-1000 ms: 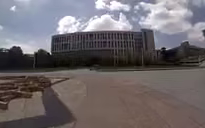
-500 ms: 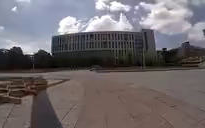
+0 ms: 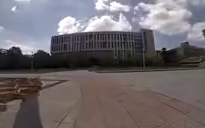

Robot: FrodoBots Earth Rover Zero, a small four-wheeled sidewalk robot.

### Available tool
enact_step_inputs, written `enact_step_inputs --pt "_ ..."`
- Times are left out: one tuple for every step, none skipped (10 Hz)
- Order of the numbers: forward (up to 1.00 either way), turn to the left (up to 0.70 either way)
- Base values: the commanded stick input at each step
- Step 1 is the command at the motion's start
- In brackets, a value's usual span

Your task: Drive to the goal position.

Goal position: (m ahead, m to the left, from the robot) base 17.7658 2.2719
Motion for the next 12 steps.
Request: enact_step_inputs --pt "0.7 0.0" --pt "0.7 0.0" --pt "0.7 0.02" --pt "0.7 0.05" --pt "0.7 0.01" --pt "0.7 0.0" --pt "0.7 0.0" --pt "0.7 0.0" --pt "0.7 0.0" --pt "0.7 0.0" --pt "0.7 0.0" --pt "0.7 0.0"
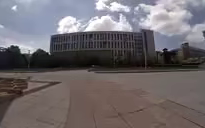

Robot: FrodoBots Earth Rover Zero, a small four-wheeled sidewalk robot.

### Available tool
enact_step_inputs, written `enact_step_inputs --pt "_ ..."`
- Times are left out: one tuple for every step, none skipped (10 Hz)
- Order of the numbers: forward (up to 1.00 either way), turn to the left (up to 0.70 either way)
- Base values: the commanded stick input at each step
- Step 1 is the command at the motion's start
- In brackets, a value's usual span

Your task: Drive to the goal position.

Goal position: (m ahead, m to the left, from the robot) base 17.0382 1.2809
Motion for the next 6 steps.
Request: enact_step_inputs --pt "0.7 0.0" --pt "0.7 0.0" --pt "0.7 0.0" --pt "0.7 0.35" --pt "0.7 0.35" --pt "0.7 0.0"
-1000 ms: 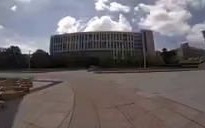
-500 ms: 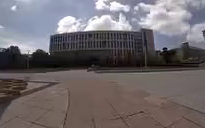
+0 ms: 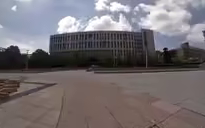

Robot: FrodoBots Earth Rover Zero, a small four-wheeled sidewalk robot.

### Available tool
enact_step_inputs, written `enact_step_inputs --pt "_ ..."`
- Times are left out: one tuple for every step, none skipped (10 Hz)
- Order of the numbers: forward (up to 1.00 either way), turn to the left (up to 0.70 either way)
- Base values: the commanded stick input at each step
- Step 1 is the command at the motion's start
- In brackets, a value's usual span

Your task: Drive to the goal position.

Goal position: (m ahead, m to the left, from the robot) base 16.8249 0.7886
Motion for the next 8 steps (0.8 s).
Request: enact_step_inputs --pt "0.7 0.0" --pt "0.7 0.0" --pt "0.7 0.0" --pt "0.7 0.0" --pt "0.7 0.0" --pt "0.7 0.0" --pt "0.7 0.35" --pt "0.7 0.24"
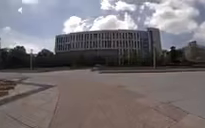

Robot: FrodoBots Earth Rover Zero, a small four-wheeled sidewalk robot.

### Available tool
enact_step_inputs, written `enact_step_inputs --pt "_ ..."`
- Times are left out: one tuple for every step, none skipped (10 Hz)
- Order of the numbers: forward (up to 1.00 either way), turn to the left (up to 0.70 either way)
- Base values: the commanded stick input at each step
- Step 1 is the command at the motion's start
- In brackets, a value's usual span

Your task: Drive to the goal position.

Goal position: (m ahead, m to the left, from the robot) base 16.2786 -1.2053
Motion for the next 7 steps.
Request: enact_step_inputs --pt "0.7 0.0" --pt "0.7 0.0" --pt "0.7 0.0" --pt "0.7 0.0" --pt "0.7 0.0" --pt "0.7 0.0" --pt "0.7 0.0"
